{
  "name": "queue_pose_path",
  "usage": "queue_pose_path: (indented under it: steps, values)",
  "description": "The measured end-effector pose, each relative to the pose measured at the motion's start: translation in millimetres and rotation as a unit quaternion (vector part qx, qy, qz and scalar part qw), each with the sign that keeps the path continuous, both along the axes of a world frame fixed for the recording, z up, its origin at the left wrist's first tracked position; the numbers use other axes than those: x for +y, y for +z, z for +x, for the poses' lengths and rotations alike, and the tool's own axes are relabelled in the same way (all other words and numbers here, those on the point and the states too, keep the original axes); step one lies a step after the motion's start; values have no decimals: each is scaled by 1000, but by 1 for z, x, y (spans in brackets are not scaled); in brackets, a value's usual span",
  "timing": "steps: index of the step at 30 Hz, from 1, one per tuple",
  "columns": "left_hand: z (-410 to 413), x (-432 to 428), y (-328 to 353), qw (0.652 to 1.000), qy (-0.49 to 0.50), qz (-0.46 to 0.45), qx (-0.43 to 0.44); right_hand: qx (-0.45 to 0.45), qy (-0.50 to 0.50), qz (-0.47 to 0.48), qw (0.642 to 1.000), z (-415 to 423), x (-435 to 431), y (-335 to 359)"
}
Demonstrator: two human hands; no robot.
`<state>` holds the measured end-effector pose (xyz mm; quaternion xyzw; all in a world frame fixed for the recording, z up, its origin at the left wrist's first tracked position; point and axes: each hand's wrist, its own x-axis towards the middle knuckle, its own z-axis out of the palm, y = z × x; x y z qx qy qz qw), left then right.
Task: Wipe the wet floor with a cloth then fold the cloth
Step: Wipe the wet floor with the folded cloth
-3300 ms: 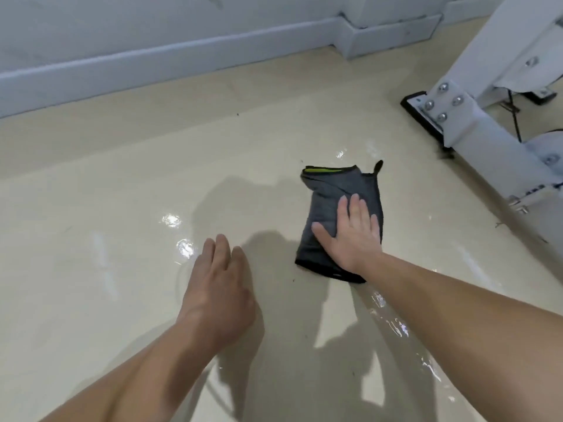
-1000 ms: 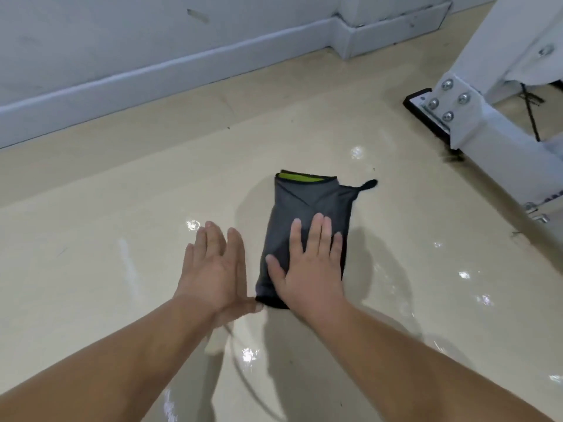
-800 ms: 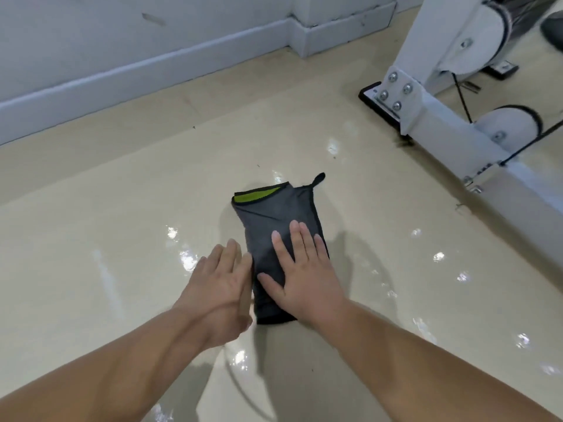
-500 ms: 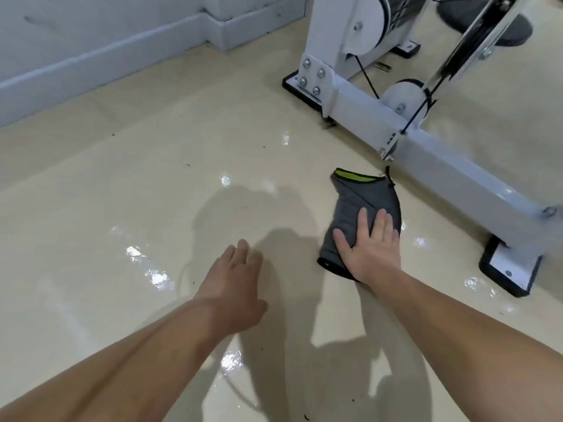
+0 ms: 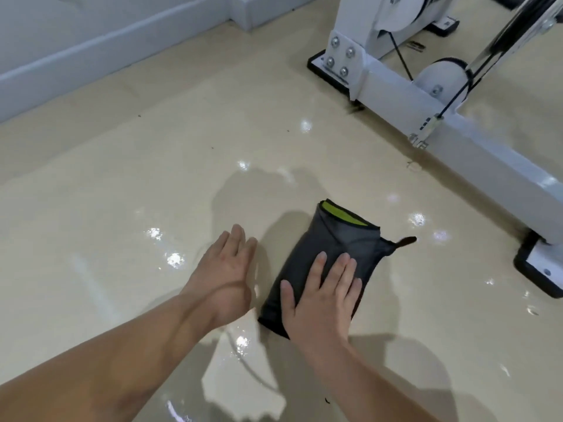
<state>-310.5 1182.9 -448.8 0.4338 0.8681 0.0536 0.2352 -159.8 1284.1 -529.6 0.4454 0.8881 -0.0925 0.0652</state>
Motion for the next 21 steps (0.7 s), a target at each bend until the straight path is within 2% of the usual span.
queue_pose_path:
  steps: [3,8,11,13,18,21]
  values:
    - [-16,-24,-3,997,6,52,60,15,54,-5,998,-36,-21,0]
    - [-40,-70,-5,992,64,98,43,29,166,-5,986,-100,-49,-3]
    - [-52,-104,2,983,139,123,7,44,231,-9,972,-129,-76,-3]
    - [-59,-134,-1,977,173,119,25,58,285,-18,956,-145,-100,-5]
    - [-60,-196,2,955,289,62,-2,67,422,-43,903,-178,-156,-4]
    - [-56,-214,15,939,338,56,-30,50,441,-43,895,-185,-175,0]
